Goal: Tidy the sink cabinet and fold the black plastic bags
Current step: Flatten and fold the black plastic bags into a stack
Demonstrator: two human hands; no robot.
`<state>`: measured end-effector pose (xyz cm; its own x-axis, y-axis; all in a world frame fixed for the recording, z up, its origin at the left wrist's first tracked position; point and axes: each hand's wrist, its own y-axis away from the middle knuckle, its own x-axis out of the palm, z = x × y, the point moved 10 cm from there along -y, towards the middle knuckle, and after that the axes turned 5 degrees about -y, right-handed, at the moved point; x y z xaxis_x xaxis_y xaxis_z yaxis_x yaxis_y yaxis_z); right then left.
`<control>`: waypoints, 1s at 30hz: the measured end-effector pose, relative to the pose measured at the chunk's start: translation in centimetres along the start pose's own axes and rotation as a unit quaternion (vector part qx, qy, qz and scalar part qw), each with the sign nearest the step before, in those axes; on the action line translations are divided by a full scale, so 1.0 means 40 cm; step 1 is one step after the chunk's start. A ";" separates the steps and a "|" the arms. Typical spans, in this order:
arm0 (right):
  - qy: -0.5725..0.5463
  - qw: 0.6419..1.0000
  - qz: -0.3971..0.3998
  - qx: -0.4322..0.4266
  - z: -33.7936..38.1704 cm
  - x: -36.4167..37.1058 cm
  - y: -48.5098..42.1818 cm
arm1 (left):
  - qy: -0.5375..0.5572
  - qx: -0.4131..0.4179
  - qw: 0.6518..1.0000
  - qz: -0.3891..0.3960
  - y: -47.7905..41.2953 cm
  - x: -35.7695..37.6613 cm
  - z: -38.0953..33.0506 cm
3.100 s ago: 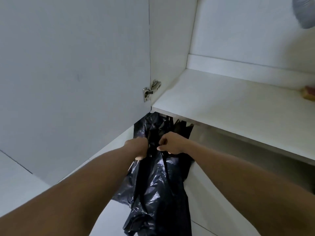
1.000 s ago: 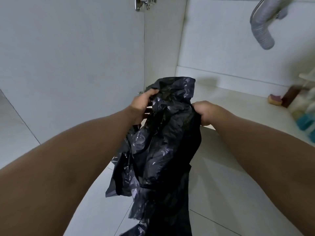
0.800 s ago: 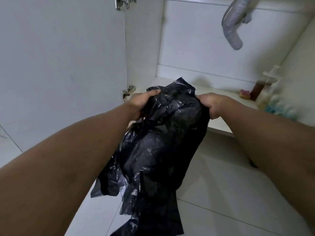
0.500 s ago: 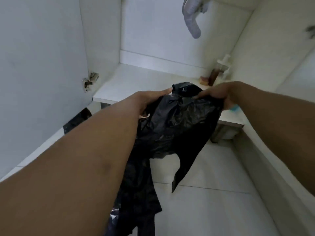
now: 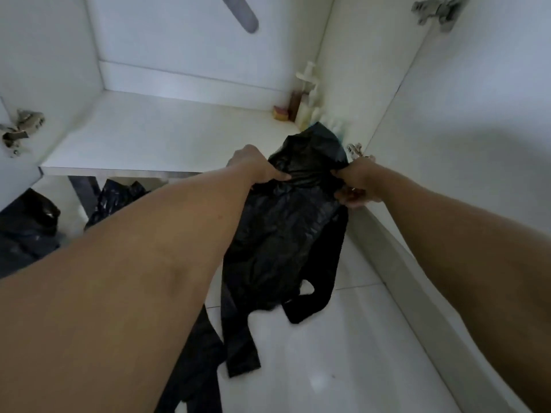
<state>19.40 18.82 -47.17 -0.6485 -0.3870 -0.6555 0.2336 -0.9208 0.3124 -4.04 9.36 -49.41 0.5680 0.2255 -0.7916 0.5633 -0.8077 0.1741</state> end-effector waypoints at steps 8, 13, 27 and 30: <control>-0.294 0.939 0.133 -0.118 0.033 -0.008 -0.005 | 0.089 0.150 0.954 -0.244 0.063 -0.146 -0.074; -0.460 0.842 0.255 -0.119 -0.005 -0.016 0.014 | 0.016 0.291 0.918 -0.271 0.144 -0.156 -0.103; -0.114 0.926 0.324 0.158 -0.513 0.241 -0.023 | -0.251 0.052 0.943 0.213 0.306 0.405 0.213; -0.037 0.960 0.246 0.126 -0.601 0.263 -0.033 | -0.095 -0.024 0.971 0.220 0.346 0.517 0.264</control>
<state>29.68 14.78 -71.02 -0.5569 -0.7588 -0.3377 0.3477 -0.5822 0.7349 9.15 -2.92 -69.57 0.6413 -0.2444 -0.7273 0.3204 -0.7760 0.5433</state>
